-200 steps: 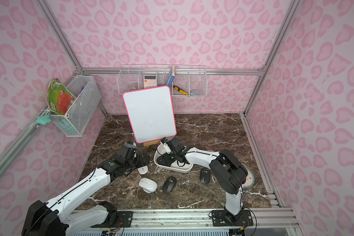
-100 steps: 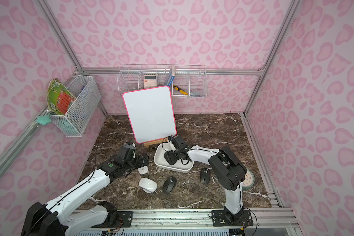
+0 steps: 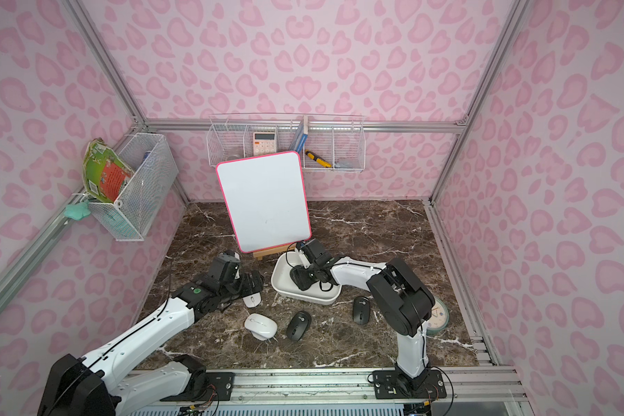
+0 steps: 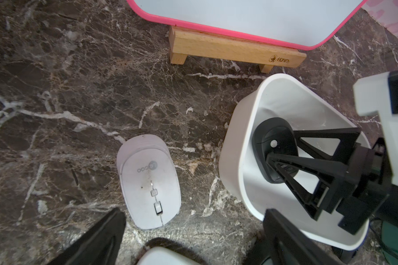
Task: Take out the mouse from the storage box
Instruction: Pick up the mouse from the storage box.
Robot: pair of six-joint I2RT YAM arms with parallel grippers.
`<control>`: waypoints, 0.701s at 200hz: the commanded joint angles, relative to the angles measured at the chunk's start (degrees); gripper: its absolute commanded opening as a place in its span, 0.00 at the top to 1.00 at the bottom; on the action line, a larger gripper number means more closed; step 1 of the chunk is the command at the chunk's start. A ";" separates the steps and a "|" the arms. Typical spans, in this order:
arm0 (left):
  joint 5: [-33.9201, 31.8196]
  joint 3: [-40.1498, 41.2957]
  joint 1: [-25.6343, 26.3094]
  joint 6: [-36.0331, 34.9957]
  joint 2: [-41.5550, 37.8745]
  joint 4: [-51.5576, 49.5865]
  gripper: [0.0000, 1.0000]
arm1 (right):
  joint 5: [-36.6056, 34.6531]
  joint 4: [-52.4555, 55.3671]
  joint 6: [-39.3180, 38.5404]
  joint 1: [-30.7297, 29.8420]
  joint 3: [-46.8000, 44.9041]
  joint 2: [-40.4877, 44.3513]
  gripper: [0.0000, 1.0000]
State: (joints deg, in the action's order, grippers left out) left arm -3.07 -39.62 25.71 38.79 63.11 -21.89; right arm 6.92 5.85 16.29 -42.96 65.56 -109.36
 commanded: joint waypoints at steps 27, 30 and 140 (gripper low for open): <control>0.35 0.22 -0.06 -0.29 0.06 0.68 0.01 | 1.39 -0.93 0.84 0.51 0.72 -3.17 0.33; 0.35 0.17 -0.05 -0.29 -0.04 0.66 0.01 | 1.28 -0.88 0.84 0.52 0.84 -3.29 0.34; -0.01 1.29 -0.10 -0.12 -1.59 0.80 0.01 | -2.99 0.81 1.28 -0.72 1.19 -1.27 0.73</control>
State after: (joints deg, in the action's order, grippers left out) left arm -2.68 -38.70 25.71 38.79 62.00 -21.69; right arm 5.61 4.80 16.99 -43.33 66.67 -111.53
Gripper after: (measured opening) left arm 0.987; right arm 0.311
